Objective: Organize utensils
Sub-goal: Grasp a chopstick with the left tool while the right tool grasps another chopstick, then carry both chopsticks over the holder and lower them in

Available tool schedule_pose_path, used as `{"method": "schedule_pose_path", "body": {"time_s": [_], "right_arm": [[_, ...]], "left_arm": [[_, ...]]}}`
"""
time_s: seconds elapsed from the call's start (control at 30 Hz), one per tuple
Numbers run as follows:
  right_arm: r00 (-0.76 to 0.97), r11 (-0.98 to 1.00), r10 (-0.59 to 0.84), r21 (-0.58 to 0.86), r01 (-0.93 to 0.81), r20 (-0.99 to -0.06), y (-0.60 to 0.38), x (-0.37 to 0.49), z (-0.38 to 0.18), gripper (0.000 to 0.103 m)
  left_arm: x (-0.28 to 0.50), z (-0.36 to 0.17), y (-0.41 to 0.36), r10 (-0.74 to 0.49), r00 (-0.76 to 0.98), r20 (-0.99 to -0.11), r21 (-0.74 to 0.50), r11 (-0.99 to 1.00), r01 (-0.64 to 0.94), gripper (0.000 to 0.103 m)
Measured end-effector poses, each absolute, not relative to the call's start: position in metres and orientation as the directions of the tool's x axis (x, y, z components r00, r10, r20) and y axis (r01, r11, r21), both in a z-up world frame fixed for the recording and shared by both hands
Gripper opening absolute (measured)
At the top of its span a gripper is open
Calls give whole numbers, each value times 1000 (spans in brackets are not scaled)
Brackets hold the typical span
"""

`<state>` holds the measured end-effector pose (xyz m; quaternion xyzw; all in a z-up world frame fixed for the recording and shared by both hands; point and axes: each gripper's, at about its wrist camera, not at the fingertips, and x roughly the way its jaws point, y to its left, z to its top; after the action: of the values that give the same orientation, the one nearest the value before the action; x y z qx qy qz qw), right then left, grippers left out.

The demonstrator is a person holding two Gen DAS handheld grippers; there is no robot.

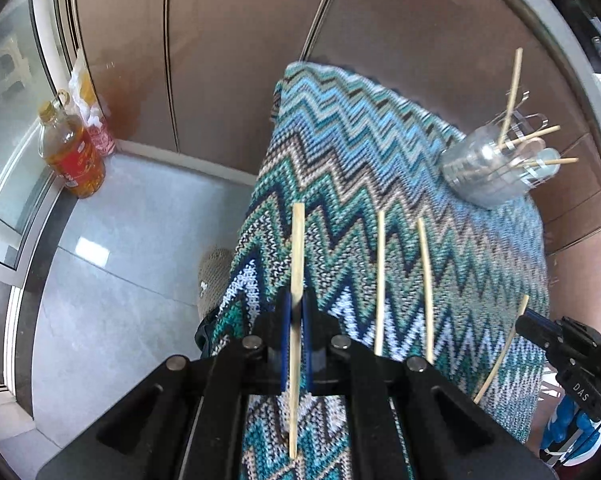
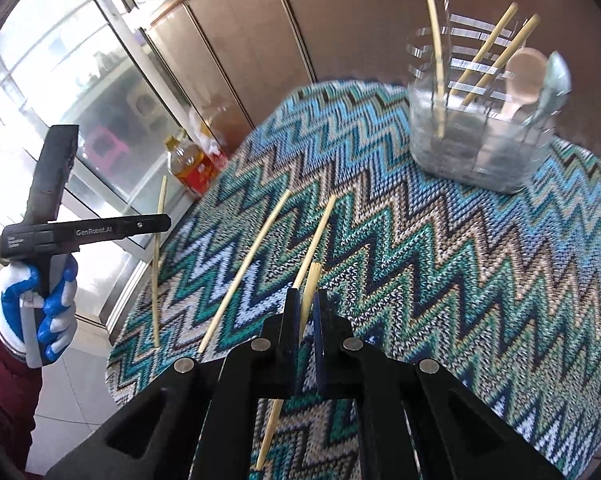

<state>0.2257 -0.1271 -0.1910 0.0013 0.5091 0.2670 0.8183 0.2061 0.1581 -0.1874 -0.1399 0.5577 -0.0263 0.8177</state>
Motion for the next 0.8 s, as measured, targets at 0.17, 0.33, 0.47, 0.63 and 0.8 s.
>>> {"method": "schedule_pose_path", "body": {"time_s": [0.17, 0.33, 0.47, 0.63, 0.8], "right_arm": [[410, 856, 445, 242, -457, -797, -143, 198, -164, 6], [464, 856, 452, 226, -464, -762, -155, 176, -145, 5], [501, 857, 459, 218, -466, -733, -158, 162, -133, 5], [551, 860, 461, 197, -471, -696, -163, 149, -115, 5], [599, 865, 456, 170, -471, -658, -167, 143, -96, 4]], "left_arm": [[192, -162, 155, -203, 442, -874, -268, 959, -90, 5], [178, -141, 147, -202, 489, -849, -266, 962, -65, 5], [169, -128, 142, -213, 515, -830, -274, 961, -45, 5], [158, -108, 136, -219, 564, -796, -274, 962, -14, 5], [154, -95, 133, -224, 595, -772, -275, 961, 4, 5]]}}
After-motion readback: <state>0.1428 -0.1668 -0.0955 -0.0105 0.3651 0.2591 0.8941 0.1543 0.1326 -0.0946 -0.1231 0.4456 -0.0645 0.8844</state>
